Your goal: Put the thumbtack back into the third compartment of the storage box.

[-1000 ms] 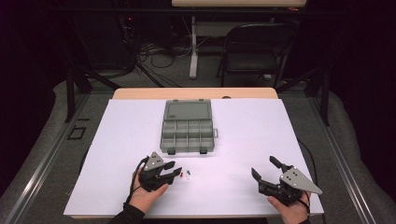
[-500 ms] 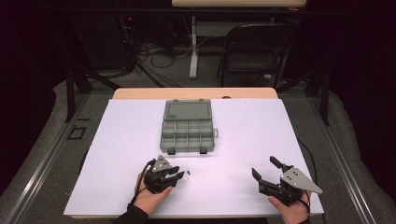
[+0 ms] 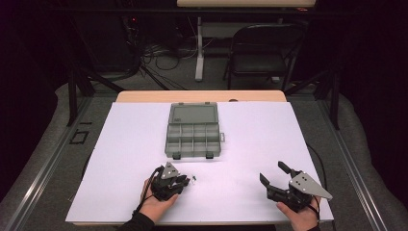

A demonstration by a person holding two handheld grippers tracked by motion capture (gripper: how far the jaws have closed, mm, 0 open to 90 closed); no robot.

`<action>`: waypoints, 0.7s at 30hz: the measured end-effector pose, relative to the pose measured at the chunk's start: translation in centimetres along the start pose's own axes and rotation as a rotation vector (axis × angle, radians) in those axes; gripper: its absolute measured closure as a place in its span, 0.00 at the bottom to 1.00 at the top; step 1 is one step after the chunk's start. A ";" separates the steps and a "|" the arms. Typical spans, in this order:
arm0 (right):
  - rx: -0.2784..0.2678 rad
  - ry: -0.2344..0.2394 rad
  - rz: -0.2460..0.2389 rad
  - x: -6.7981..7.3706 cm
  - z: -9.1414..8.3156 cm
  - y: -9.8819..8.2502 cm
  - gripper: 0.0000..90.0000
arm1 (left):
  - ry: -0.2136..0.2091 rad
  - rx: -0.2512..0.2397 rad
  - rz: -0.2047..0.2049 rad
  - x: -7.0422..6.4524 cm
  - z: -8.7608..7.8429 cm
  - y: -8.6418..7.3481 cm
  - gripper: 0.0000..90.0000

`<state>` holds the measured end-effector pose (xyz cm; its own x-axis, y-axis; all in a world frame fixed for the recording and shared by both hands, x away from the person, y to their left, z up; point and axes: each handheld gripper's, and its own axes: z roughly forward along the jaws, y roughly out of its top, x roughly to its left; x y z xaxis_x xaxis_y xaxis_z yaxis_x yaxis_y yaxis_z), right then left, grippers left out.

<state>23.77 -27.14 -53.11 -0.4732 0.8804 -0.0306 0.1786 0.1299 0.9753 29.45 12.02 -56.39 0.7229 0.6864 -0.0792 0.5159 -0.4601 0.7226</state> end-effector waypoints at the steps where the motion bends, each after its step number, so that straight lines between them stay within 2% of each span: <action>1: -0.001 -0.001 -0.003 0.0 0.0 0.0 0.24 | 0.004 -0.002 0.001 0.0 0.0 0.0 0.89; 16: 0.001 0.000 -0.001 0.0 0.0 0.0 0.24 | -0.001 -0.002 -0.009 0.2 0.0 0.0 0.92; 21: -0.001 -0.002 -0.001 -0.1 0.0 0.0 0.24 | -0.007 -0.008 -0.024 0.3 -0.1 0.0 0.92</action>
<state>23.78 -27.25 -53.09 -0.4719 0.8811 -0.0323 0.1773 0.1307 0.9754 29.63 12.30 -56.34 0.7138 0.6929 -0.1014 0.5295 -0.4393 0.7257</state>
